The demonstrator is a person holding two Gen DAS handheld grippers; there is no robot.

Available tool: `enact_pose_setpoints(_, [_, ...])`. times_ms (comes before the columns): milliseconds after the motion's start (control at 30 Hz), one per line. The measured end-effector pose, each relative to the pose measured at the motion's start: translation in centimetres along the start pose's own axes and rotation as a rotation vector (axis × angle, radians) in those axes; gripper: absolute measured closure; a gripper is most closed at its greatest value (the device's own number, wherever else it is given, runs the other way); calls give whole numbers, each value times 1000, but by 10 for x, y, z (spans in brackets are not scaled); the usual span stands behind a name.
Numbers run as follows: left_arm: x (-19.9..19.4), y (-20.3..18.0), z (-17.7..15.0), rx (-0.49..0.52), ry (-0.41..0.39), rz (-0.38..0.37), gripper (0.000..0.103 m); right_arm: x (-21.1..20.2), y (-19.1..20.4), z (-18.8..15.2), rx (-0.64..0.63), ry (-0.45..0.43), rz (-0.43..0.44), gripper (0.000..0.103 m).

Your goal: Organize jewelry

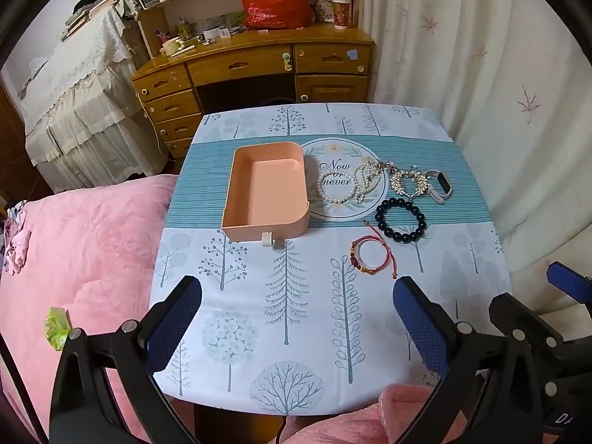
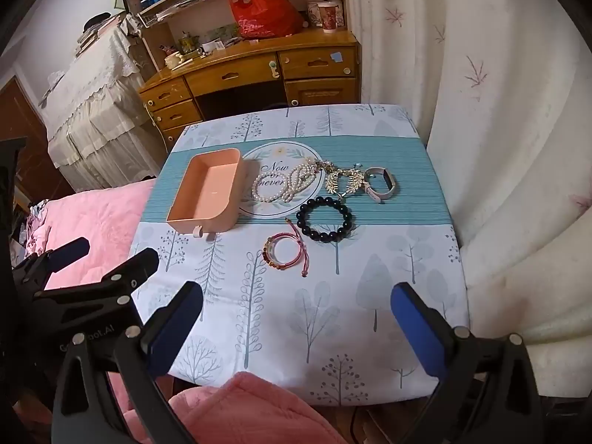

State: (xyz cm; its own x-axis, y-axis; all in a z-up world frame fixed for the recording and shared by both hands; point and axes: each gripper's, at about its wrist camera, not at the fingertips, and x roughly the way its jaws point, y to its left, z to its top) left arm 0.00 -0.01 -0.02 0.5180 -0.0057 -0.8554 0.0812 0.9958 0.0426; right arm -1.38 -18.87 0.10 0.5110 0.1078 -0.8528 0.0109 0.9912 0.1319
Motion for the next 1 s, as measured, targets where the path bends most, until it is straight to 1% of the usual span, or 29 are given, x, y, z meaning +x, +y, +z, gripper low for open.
enact_pose_setpoints(33, [0, 0, 0, 0, 0, -2, 1, 1, 2, 0, -14, 6, -24, 1])
enact_pose_setpoints(133, [0, -1, 0, -1, -1, -8, 1, 3, 2, 1, -17, 6, -33, 1])
enact_pose_setpoints(267, [-3, -2, 6, 4, -1, -16, 1, 2, 4, 1, -7, 5, -33, 1])
enact_pose_setpoints(300, [-2, -4, 7, 6, -1, -15, 1, 8, 3, -1, -10, 8, -23, 1])
enact_pose_setpoints(1000, [1, -3, 3, 12, -7, -28, 1, 5, 3, 2, -7, 12, -23, 1])
